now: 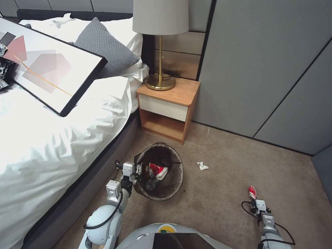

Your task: Pick up the trash bin, then pick up the garbage from the floor and place it into the trash bin.

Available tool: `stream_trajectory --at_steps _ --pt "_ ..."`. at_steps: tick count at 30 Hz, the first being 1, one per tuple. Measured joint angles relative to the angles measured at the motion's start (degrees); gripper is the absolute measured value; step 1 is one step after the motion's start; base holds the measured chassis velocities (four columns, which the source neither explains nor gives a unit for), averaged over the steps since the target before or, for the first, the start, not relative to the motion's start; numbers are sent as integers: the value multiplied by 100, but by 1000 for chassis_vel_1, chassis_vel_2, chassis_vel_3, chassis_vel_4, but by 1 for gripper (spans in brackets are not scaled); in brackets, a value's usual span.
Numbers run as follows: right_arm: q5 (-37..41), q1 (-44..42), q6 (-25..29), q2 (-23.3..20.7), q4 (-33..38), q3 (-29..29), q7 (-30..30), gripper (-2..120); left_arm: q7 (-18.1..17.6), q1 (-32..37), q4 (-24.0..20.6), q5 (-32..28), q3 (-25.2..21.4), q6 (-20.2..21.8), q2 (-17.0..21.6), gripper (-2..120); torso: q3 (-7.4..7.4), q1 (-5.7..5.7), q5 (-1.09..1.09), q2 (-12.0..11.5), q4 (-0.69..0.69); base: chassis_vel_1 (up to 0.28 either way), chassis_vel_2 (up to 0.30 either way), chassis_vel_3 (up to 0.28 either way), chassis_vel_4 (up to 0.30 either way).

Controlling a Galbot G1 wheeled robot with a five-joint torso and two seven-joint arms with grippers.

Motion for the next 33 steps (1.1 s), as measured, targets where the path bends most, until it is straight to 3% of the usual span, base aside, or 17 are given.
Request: stream_trajectory --at_steps 9,14,16,20,22,24,25,27,29,33 --pt "157 -20 355 36 98 -121 191 0 1 34 -13 2 -5 0 2 7 0 0 5 0 0 0 0 0 0" --pt "580 -248 1125 162 1054 -318 138 0 2 37 -33 7 -3 -1 4 7 -1 0 2 0 2 0 0 0 0" --pt "860 -456 1699 265 1800 -472 -311 0 3 34 -33 10 5 -1 2 7 -1 0 -3 0 3 0 0 0 0" --pt "1099 -659 2308 366 2511 -664 -960 0 10 34 -33 18 16 -1 -1 7 -1 0 1 0 0 0 0 0 0" --pt "1450 -943 2622 428 3448 -1015 -1678 0 21 32 -19 31 60 0 -3 7 -1 0 -1 0 1 0 0 0 0" --pt "1528 -1009 2651 435 3652 -1105 -1840 0 24 32 -18 33 61 1 -2 7 -1 0 -1 0 0 0 0 0 0" --pt "1671 -1121 2706 440 4062 -1304 -2222 0 32 31 -17 36 63 5 -1 7 -1 0 -1 0 0 0 0 0 0" --pt "1686 -1132 2710 440 4111 -1330 -2275 0 34 30 -16 37 67 6 0 7 -1 0 -1 0 0 0 0 0 0" --pt "1779 -1216 2712 417 4644 -1712 -2977 0 40 23 -8 52 110 16 -1 7 -1 0 0 0 1 0 0 0 0" --pt "1797 -1204 2537 270 4901 -2276 -3454 0 52 19 -22 48 174 53 -10 7 -1 0 1 0 0 0 0 0 0"
